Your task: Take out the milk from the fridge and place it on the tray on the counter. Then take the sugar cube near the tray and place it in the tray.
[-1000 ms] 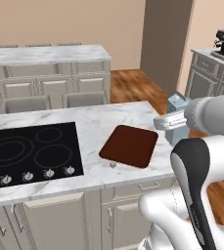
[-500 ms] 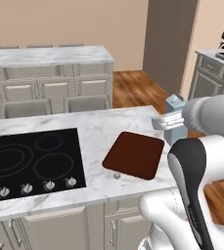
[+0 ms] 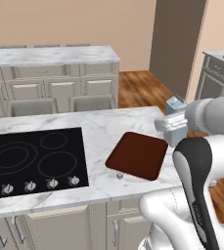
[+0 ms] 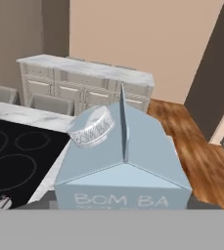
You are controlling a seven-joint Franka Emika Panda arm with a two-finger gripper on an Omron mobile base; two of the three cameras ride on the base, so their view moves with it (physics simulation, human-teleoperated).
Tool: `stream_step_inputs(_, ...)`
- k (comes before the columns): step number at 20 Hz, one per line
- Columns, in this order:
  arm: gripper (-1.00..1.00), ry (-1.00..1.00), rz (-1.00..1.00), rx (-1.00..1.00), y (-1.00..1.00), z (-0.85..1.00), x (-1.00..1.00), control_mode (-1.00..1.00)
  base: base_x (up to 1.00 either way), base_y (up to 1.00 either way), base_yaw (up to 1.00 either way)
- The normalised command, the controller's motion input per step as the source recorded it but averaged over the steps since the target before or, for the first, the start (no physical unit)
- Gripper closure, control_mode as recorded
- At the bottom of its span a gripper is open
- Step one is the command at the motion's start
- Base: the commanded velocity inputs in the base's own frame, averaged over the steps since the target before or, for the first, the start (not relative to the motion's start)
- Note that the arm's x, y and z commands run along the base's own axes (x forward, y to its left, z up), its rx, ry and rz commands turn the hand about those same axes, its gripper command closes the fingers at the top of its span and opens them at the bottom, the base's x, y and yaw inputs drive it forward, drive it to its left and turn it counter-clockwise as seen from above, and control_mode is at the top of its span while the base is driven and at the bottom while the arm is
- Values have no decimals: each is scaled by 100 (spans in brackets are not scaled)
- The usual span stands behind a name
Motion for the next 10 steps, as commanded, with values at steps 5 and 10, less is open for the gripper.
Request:
stream_step_inputs(5, 100, -3, 20, 7, -39, -65, 59, -100, 0, 0, 0)
stream_step_inputs(10, 100, 2, 19, 10, -33, -55, 78, -100, 0, 0, 0)
